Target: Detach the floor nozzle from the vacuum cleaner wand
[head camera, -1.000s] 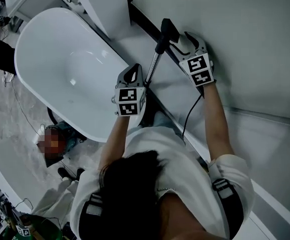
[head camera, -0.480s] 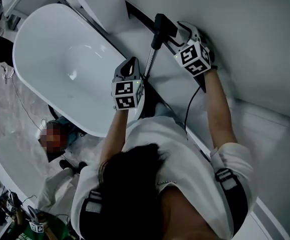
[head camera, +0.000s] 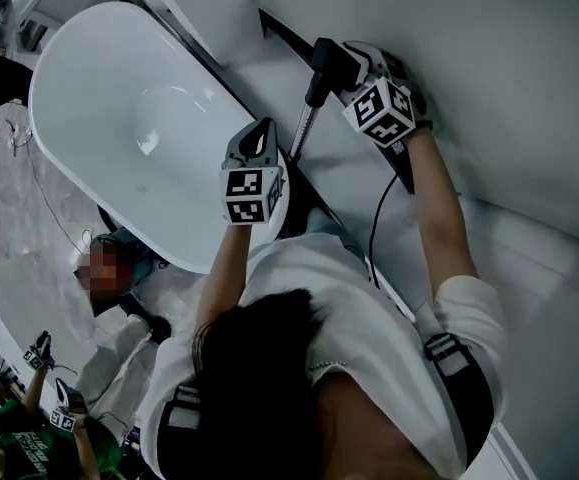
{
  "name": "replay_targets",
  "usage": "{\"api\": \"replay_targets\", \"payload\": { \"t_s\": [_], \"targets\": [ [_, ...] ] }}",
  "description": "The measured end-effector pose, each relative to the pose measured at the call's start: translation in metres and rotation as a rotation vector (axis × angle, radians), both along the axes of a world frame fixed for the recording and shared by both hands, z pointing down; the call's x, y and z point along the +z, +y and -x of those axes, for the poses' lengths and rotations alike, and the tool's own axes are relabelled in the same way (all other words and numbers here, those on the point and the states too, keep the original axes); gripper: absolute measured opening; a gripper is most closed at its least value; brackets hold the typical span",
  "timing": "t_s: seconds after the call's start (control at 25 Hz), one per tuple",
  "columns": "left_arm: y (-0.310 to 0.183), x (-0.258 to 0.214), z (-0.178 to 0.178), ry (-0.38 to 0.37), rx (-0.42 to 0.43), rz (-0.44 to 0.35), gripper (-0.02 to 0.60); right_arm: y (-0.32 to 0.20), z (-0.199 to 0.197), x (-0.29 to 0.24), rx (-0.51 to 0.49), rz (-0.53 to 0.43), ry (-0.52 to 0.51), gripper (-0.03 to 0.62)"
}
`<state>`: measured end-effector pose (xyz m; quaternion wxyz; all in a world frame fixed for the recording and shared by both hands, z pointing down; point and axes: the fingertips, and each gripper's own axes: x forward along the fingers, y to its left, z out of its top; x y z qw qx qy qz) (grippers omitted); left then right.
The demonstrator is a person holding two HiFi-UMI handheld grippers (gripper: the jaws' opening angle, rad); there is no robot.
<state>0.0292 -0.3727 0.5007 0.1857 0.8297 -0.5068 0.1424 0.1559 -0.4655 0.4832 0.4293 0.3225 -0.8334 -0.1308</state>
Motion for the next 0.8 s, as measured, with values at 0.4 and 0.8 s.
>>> {"api": "replay_targets", "payload": {
  "t_s": [0.4, 0.8],
  "targets": [
    [-0.002, 0.002, -0.002, 0.025, 0.04, -0.002, 0.005, -0.006, 0.017, 0.013, -0.066, 0.019, 0.014, 0.241],
    [-0.004, 0.014, -0.016, 0.006, 0.099, 0.024, 0.005, -0.005, 0.016, 0.014, -0.036, 0.058, 0.021, 0.225]
  ]
}}
